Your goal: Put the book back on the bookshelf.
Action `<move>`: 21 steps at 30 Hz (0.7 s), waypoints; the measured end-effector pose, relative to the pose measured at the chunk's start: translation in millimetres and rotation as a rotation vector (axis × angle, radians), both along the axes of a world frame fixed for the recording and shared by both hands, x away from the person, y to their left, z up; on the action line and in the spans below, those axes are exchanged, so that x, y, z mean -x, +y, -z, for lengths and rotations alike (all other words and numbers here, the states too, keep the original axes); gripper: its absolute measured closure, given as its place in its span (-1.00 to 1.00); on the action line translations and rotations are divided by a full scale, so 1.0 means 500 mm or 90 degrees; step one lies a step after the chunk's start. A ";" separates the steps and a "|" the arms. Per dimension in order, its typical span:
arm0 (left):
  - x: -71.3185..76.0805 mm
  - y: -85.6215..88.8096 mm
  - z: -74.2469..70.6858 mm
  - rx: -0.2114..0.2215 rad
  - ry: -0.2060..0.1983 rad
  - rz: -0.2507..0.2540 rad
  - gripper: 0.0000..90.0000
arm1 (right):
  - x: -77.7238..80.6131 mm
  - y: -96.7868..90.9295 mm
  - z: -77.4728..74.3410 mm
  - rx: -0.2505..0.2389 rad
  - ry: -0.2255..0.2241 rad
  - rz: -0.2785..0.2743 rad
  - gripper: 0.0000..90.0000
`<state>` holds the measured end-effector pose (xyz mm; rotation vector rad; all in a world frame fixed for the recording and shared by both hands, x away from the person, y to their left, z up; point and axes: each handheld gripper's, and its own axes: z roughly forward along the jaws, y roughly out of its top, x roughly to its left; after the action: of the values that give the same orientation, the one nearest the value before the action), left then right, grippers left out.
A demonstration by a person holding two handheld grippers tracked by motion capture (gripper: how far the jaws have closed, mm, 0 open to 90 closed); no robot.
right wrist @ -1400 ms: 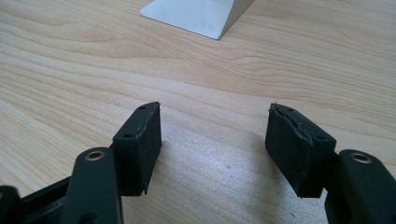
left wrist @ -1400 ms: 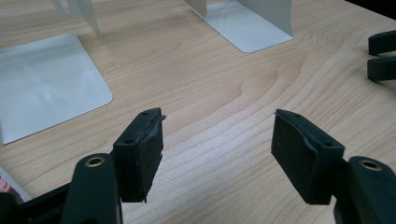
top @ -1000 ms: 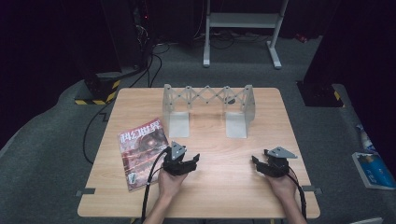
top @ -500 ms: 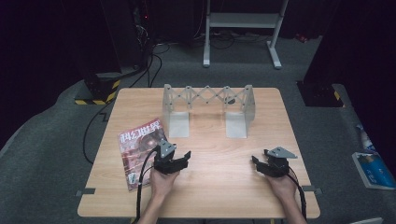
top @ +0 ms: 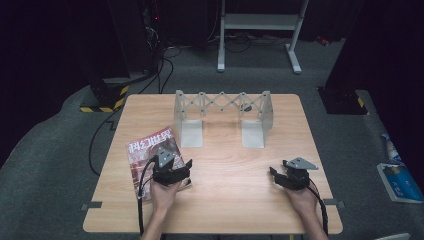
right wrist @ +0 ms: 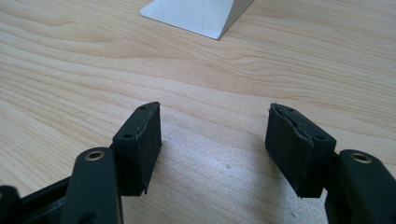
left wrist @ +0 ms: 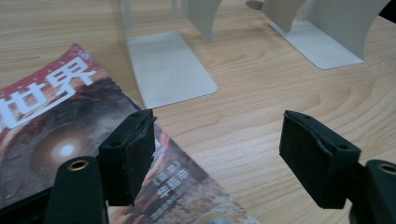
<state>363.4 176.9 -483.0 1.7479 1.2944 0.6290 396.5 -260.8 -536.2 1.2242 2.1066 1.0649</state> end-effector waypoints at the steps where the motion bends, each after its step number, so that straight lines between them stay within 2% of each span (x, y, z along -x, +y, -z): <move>1: 0.001 0.013 0.001 0.003 0.004 -0.008 -0.41 | 0.000 0.000 0.000 0.000 0.000 0.000 -0.20; 2: 0.001 0.013 0.001 0.003 0.004 -0.008 -0.42 | 0.000 0.000 0.000 0.000 0.001 0.001 -0.20; 9: 0.009 0.070 0.010 0.002 0.025 -0.051 -0.44 | 0.000 0.000 0.000 0.000 0.000 0.000 -0.20; 17: 0.007 0.103 0.021 0.005 0.050 -0.080 -0.46 | 0.000 0.000 0.000 -0.001 0.001 0.002 -0.20; 21: 0.005 0.122 0.028 -0.007 0.064 -0.098 -0.48 | 0.000 0.000 0.000 -0.001 0.001 0.002 -0.20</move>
<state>360.8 237.7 -496.9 1.7182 1.5096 0.6421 396.3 -260.7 -536.2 1.2283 2.1045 1.0645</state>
